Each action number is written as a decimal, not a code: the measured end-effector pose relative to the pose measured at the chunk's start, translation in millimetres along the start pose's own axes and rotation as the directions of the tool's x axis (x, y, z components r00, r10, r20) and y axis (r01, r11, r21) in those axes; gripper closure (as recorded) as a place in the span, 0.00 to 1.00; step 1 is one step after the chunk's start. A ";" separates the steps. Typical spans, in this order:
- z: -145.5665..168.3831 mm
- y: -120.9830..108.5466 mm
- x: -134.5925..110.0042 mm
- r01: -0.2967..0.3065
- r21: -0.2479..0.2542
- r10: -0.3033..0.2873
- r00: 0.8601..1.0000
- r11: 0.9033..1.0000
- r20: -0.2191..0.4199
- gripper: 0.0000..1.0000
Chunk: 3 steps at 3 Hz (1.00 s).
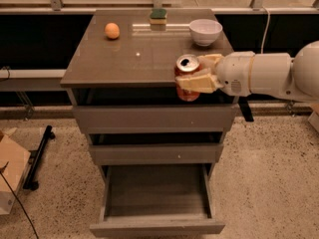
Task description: Pick coke can from bottom drawer and place on counter
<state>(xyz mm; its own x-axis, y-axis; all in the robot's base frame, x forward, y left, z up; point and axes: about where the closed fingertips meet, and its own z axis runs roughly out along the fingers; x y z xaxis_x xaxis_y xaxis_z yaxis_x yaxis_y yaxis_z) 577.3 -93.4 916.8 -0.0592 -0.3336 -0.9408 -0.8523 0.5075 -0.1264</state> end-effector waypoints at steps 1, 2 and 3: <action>5.5 -27.7 -25.0 0.005 0.021 -0.005 1.000 1.000 0.024 1.00; 26.5 -66.5 -31.5 -0.057 0.049 0.055 0.997 0.997 0.047 1.00; 52.9 -98.9 -16.1 -0.139 0.060 0.137 0.990 0.988 0.042 1.00</action>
Offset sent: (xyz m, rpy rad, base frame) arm 0.1103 -0.0050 0.0336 0.1139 0.0358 -0.1063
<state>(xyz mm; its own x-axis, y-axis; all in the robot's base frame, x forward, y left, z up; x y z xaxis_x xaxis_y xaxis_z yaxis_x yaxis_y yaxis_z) 690.0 -96.2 927.8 -0.1532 -0.2272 -0.9617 -0.8030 0.5958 -0.0128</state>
